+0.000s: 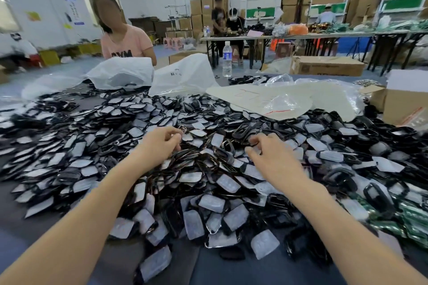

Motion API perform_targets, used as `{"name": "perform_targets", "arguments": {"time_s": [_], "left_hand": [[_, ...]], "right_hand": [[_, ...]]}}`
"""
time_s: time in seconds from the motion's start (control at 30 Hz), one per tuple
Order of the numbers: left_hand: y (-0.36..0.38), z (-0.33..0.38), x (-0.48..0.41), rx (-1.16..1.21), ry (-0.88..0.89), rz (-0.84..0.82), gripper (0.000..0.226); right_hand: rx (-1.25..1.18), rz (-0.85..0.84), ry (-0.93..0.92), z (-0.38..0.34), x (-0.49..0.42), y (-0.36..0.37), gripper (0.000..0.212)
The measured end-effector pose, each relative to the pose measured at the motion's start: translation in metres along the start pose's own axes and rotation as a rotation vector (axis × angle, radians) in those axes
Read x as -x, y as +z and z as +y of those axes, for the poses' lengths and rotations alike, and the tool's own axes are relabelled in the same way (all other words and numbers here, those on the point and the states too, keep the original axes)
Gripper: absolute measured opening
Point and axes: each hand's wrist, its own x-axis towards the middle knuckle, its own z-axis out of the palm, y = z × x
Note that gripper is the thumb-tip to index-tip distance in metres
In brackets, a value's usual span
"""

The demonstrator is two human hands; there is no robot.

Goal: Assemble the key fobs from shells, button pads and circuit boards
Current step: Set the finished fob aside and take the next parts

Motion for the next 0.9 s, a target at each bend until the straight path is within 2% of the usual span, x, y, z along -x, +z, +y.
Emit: {"name": "perform_targets", "arguments": {"time_s": [0.17, 0.37, 0.6, 0.77, 0.9], "left_hand": [[-0.021, -0.038, -0.028, -0.079, -0.172, 0.065, 0.025], [-0.038, -0.068, -0.065, -0.278, -0.224, 0.121, 0.028], [-0.033, -0.083, -0.101, -0.358, -0.224, 0.142, 0.028], [-0.009, -0.073, -0.122, -0.615, -0.1, 0.123, 0.027], [0.004, -0.077, -0.131, -0.685, -0.077, 0.146, 0.03]], "right_hand": [[-0.035, 0.019, -0.116, -0.045, -0.017, 0.014, 0.026], [-0.024, -0.014, -0.149, -0.069, -0.048, 0.033, 0.024], [-0.032, -0.033, -0.201, -0.084, -0.074, 0.055, 0.027], [-0.052, 0.005, -0.217, -0.08, -0.089, 0.06, 0.024], [-0.074, 0.035, -0.211, -0.072, -0.094, 0.056, 0.024]]}}
